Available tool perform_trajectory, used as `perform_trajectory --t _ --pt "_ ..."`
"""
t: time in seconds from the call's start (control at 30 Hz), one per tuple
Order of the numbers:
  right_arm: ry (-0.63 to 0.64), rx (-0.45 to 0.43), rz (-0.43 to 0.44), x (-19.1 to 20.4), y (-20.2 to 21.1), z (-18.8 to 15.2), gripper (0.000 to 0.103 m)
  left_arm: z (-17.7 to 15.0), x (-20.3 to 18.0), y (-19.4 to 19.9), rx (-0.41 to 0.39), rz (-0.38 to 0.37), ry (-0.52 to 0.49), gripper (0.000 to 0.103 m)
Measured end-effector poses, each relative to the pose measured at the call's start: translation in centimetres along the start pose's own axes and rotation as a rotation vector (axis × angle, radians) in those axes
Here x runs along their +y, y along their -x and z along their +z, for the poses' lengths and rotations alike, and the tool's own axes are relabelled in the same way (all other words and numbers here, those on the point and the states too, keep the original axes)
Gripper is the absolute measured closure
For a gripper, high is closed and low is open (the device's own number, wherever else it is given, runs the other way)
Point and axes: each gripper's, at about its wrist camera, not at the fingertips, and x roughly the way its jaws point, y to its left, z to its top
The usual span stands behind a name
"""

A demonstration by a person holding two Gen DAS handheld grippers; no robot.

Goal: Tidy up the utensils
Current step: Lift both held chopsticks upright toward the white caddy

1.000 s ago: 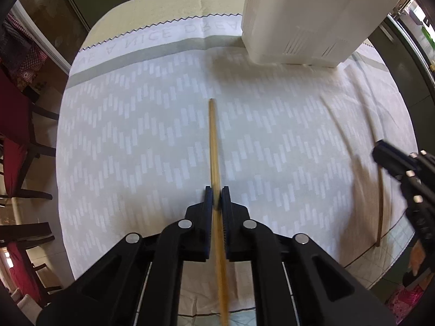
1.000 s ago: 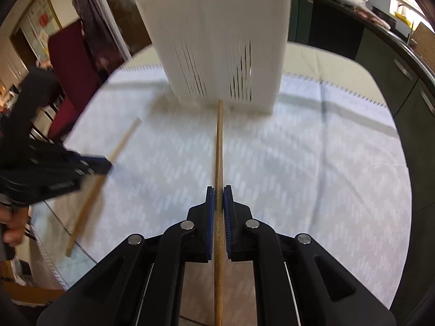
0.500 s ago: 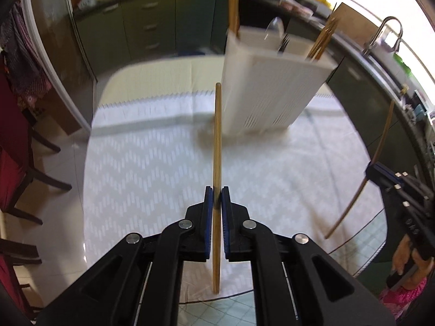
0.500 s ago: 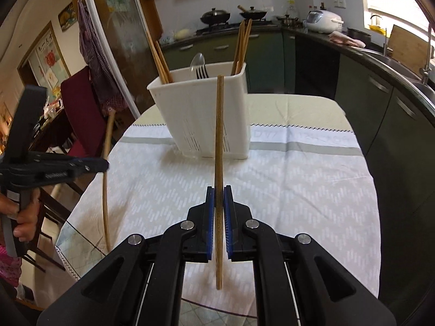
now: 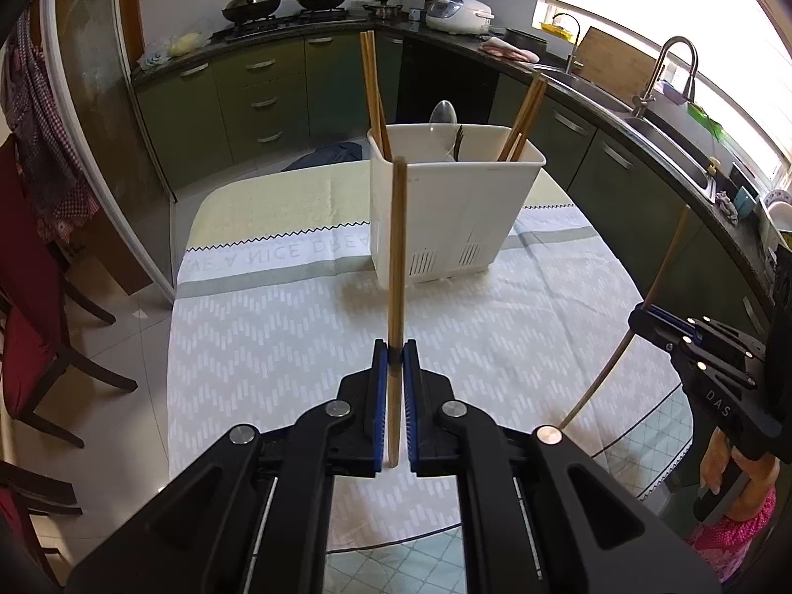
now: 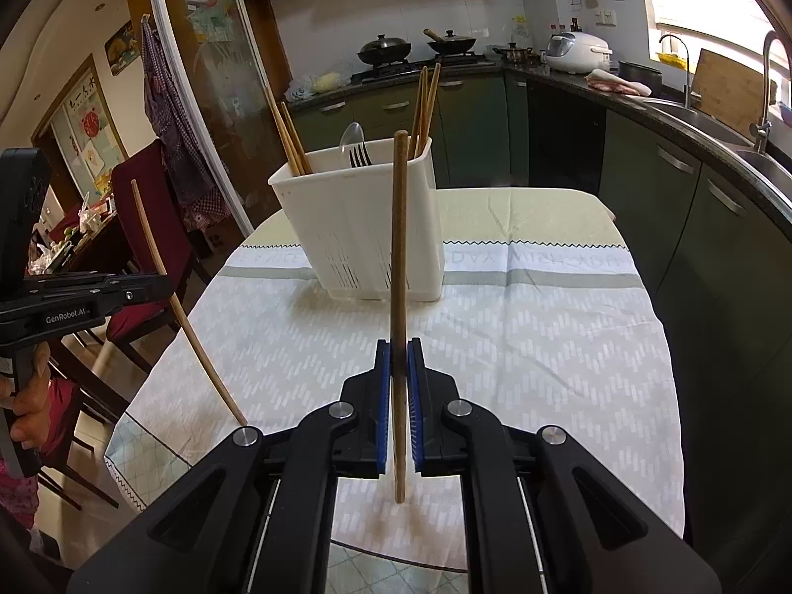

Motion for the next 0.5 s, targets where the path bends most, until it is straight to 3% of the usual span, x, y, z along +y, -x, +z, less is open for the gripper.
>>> perform_trajectory --t 0.5 --pt "0.031 -0.045 0.005 1.0 1.5 1.2 0.095 0.5 0.2 1.4 -0.022 -0.018 -0.004 0.097"
